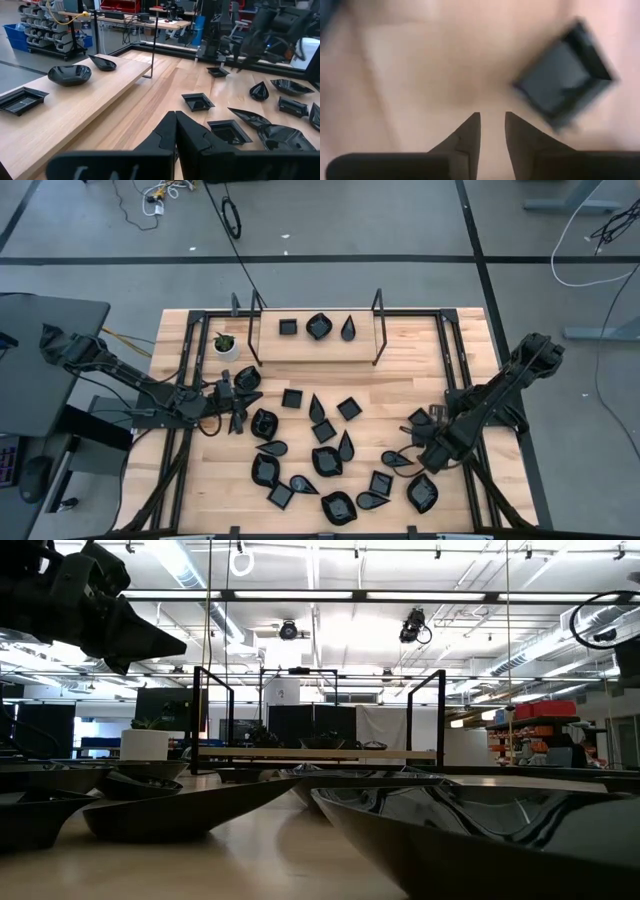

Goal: Pick & Place Mini shaped plates
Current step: Stack the black square bowl on top of the other black square bowl on the shelf

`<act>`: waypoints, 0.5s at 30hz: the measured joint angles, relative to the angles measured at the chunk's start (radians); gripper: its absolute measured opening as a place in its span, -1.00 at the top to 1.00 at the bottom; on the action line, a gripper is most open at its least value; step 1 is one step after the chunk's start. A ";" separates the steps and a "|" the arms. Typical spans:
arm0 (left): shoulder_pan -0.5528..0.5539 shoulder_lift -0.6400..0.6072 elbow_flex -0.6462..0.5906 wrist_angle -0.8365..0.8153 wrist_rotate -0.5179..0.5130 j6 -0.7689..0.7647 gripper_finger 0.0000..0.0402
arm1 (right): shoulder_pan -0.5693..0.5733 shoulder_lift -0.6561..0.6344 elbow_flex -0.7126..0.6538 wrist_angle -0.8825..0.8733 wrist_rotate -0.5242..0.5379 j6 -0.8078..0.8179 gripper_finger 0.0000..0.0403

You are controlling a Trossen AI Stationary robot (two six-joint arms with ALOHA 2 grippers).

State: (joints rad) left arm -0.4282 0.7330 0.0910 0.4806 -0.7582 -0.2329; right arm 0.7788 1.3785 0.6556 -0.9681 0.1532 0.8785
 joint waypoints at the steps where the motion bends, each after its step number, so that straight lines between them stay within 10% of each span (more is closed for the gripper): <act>1: 0.000 0.000 0.000 0.000 0.000 0.000 0.96 | 0.000 0.000 0.000 -0.017 0.012 -0.019 0.51; 15: 0.000 0.000 0.000 -0.001 0.000 0.006 0.96 | 0.000 -0.002 -0.106 0.024 0.101 -0.146 0.51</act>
State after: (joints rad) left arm -0.4282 0.7330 0.0910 0.4793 -0.7582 -0.2264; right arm 0.7792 1.3766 0.5493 -0.9440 0.2538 0.7329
